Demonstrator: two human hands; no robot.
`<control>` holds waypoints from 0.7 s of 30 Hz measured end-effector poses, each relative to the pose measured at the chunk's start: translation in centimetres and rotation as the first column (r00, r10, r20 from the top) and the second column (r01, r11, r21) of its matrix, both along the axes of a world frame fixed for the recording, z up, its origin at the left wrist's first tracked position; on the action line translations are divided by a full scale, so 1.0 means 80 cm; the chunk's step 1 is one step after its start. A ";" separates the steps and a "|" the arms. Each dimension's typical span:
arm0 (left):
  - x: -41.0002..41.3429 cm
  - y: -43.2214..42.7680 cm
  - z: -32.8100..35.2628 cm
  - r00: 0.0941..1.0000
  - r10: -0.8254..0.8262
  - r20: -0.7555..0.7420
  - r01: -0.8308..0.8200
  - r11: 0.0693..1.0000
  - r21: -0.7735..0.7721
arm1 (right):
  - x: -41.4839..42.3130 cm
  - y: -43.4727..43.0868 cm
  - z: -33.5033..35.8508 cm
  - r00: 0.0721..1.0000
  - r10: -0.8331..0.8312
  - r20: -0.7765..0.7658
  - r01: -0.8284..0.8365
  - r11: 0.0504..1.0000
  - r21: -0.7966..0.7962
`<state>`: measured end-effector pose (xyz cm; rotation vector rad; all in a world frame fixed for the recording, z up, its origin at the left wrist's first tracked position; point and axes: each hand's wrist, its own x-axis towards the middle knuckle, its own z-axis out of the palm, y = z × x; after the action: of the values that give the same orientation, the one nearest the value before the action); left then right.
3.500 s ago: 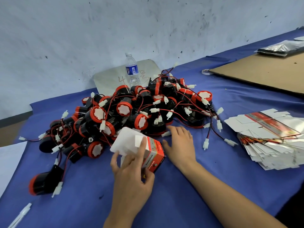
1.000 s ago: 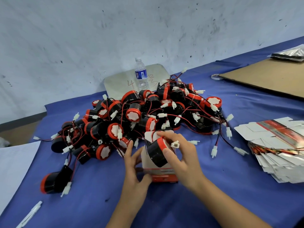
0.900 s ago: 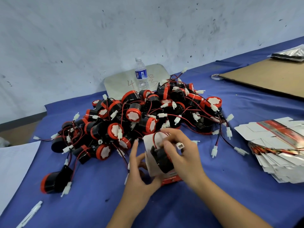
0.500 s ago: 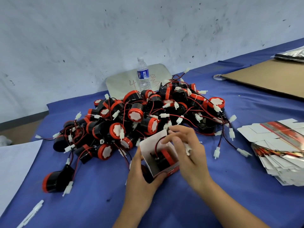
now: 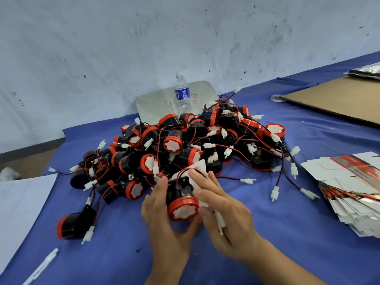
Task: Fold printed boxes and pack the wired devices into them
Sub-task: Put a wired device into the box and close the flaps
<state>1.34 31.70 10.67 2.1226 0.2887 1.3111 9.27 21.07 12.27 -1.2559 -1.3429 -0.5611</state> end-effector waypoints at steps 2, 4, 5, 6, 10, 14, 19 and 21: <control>-0.004 -0.004 -0.002 1.000 -0.020 -0.012 0.019 0.995 -0.097 | 0.000 0.000 0.002 0.999 -0.030 -0.012 0.030 1.000 -0.009; -0.007 -0.005 -0.002 1.000 -0.018 0.015 0.019 0.994 -0.105 | 0.001 0.000 0.006 0.998 -0.066 -0.011 0.066 0.998 -0.021; -0.008 -0.004 -0.003 0.999 -0.019 0.034 0.023 0.993 -0.114 | 0.001 -0.001 0.009 0.997 -0.077 -0.012 0.076 0.997 -0.031; -0.008 -0.003 -0.004 0.998 -0.021 0.052 0.027 0.993 -0.117 | 0.001 -0.002 0.011 0.997 -0.078 -0.017 0.077 0.996 -0.043; -0.009 -0.002 -0.008 0.988 -0.093 0.124 0.120 0.965 -0.234 | 0.000 -0.009 0.014 0.999 -0.005 -0.040 0.002 0.996 -0.092; -0.009 -0.005 -0.002 0.980 -0.151 0.130 0.182 0.946 -0.270 | -0.003 -0.005 0.011 0.999 -0.007 -0.037 0.002 0.989 -0.151; -0.007 -0.007 0.006 0.984 -0.159 0.079 0.173 0.963 -0.205 | -0.007 -0.003 0.009 0.989 -0.102 -0.110 0.092 0.991 -0.093; -0.002 -0.007 0.001 0.987 -0.161 0.020 0.162 0.979 -0.125 | -0.006 -0.004 0.009 0.953 -0.164 -0.254 0.158 0.986 -0.042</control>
<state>1.20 31.17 10.75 1.9886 0.1859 1.1778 8.79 20.78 13.00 -1.4127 -1.0391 -0.4791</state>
